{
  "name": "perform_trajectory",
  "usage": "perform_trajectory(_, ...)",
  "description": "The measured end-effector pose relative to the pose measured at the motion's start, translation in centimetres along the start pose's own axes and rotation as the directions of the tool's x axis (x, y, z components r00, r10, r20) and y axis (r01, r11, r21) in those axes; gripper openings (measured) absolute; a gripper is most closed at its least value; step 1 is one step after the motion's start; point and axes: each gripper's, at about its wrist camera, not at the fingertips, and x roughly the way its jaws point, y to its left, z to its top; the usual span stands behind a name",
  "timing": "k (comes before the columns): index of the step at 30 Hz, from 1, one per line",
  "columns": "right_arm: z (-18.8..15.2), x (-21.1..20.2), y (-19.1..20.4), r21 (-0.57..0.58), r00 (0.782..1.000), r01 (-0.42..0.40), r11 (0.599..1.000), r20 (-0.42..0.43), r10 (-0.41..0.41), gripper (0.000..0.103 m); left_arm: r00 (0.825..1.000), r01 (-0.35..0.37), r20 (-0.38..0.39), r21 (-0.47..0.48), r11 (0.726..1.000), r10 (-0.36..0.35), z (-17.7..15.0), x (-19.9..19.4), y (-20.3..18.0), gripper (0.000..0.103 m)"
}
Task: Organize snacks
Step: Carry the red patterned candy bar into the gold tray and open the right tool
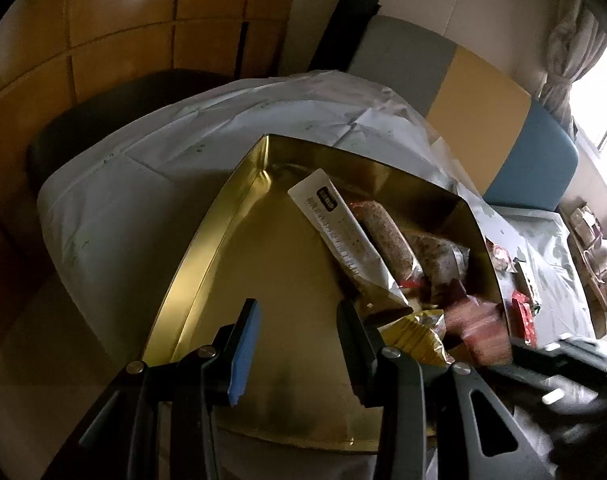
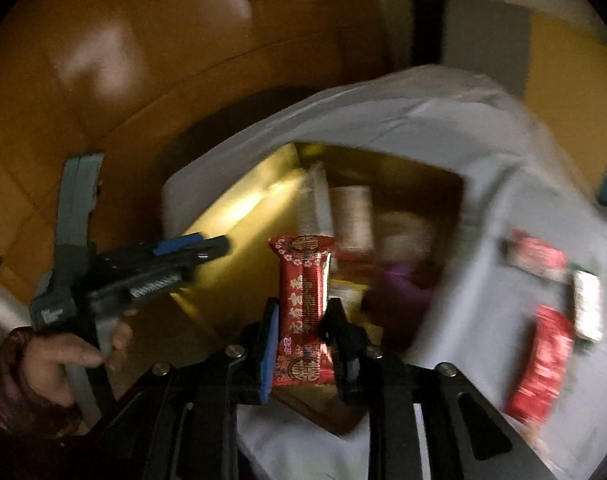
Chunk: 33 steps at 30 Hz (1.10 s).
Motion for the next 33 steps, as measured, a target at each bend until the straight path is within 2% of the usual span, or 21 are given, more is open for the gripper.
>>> perform_trajectory(4,-0.9,3.6,1.4,-0.026,0.996,-0.002,1.000,-0.089,0.000,0.028,1.000,-0.002,-0.016,0.008,1.000,0.002,-0.4,0.4,0.1,0.040)
perform_trajectory(7,-1.9,4.0,1.2,-0.015,0.993,0.004,1.000,-0.117,-0.006,0.028,1.000,0.001,-0.021,0.009,1.000,0.000,-0.5,0.6,-0.1,0.040)
perform_trajectory(11,-2.5,1.7,0.4,0.000,0.997,0.032,0.999,-0.075,-0.032,0.029,1.000,0.004,-0.017,0.034,0.999,-0.003,-0.8,0.5,-0.9,0.040)
perform_trajectory(13,-2.7,0.2,-0.2,0.015,0.998,0.049,0.999,-0.046,-0.048,0.044,1.000,0.007,-0.014,0.047,0.999,-0.007,-0.8,0.4,-1.3,0.040)
perform_trajectory(15,-3.1,-1.2,-0.9,0.024,0.997,0.075,0.997,-0.021,-0.074,0.050,1.000,0.007,-0.013,0.060,0.998,-0.007,-0.8,0.3,-1.6,0.040)
perform_trajectory(20,-4.4,-4.0,-3.3,0.048,0.987,0.158,0.986,-0.005,-0.158,0.052,1.000,0.015,-0.009,0.098,0.995,-0.014,-1.1,-0.1,-2.9,0.040)
perform_trajectory(21,-4.6,-4.4,-3.8,0.057,0.985,0.172,0.984,-0.002,-0.172,0.056,1.000,0.016,-0.007,0.110,0.994,-0.015,-1.1,-0.2,-3.2,0.040)
perform_trajectory(22,-5.1,-5.0,-4.5,0.070,0.981,0.191,0.979,0.000,-0.192,0.059,1.000,0.017,-0.005,0.123,0.992,-0.016,-1.2,-0.2,-3.5,0.040)
perform_trajectory(28,-6.4,-8.1,-9.5,0.148,0.953,0.301,0.942,-0.006,-0.304,0.063,1.000,0.023,0.010,0.189,0.982,-0.025,-1.4,-0.9,-5.5,0.040)
perform_trajectory(33,-8.3,-11.5,-14.2,0.219,0.904,0.421,0.880,-0.025,-0.426,0.070,0.999,0.026,0.022,0.238,0.971,-0.032,-1.5,-1.3,-7.1,0.040)
